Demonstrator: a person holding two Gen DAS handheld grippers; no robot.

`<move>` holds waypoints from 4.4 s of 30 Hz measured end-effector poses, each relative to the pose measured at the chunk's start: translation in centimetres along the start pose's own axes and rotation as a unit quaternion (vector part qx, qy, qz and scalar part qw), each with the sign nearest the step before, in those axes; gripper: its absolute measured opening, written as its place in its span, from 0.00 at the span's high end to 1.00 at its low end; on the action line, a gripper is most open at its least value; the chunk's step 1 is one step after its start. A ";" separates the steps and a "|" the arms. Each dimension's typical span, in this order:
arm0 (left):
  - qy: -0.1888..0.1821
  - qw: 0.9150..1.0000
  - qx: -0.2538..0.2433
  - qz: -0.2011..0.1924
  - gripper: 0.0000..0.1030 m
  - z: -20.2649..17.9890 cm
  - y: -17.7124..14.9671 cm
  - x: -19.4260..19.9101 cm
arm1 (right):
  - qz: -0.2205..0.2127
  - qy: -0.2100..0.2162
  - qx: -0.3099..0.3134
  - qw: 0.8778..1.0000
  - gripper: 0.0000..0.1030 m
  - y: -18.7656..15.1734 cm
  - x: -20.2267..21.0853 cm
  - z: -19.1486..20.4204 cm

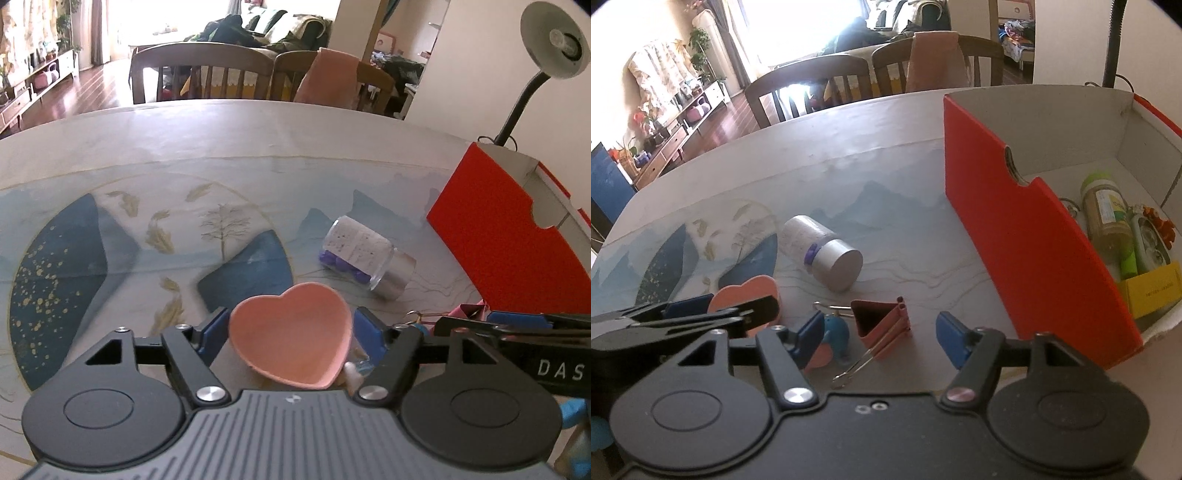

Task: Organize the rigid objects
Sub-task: 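Carry the heart bowl and binder clip with both tools over the red box, then lower heart bowl and binder clip into the box and open both tools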

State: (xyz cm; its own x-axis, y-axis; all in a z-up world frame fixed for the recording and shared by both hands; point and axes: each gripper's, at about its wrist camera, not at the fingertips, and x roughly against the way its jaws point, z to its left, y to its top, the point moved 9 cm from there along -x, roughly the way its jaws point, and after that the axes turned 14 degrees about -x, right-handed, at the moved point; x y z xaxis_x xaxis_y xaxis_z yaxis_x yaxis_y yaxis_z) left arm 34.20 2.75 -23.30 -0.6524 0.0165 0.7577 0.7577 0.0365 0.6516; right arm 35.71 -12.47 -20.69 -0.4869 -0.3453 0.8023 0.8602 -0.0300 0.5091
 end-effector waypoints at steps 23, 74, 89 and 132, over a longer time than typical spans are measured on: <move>0.032 0.999 -0.012 0.006 0.27 0.3 -0.5 -1.2 | -0.017 -0.002 0.030 0.999 0.71 -0.1 -0.4 0.2; -0.089 0.992 -0.086 -0.032 0.27 -19.6 13.4 5.3 | -0.107 -0.020 -0.020 0.994 0.72 12.8 11.8 -18.1; -0.032 0.994 -0.108 0.005 0.27 -23.5 17.6 -3.9 | -0.052 -0.023 0.046 0.997 0.72 12.2 7.6 -20.4; -0.038 0.988 -0.117 0.089 0.27 -25.9 15.5 -8.1 | -0.022 0.005 0.083 0.996 0.45 10.4 6.3 -20.1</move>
State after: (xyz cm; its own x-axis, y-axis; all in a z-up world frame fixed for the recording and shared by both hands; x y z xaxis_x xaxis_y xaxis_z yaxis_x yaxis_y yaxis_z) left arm 51.70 -22.64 -18.38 -0.5006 0.0769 0.8623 0.8383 -0.2054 0.5050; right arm 44.65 -33.78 -16.61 -0.5212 -0.3570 0.7752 0.8009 0.1091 0.5887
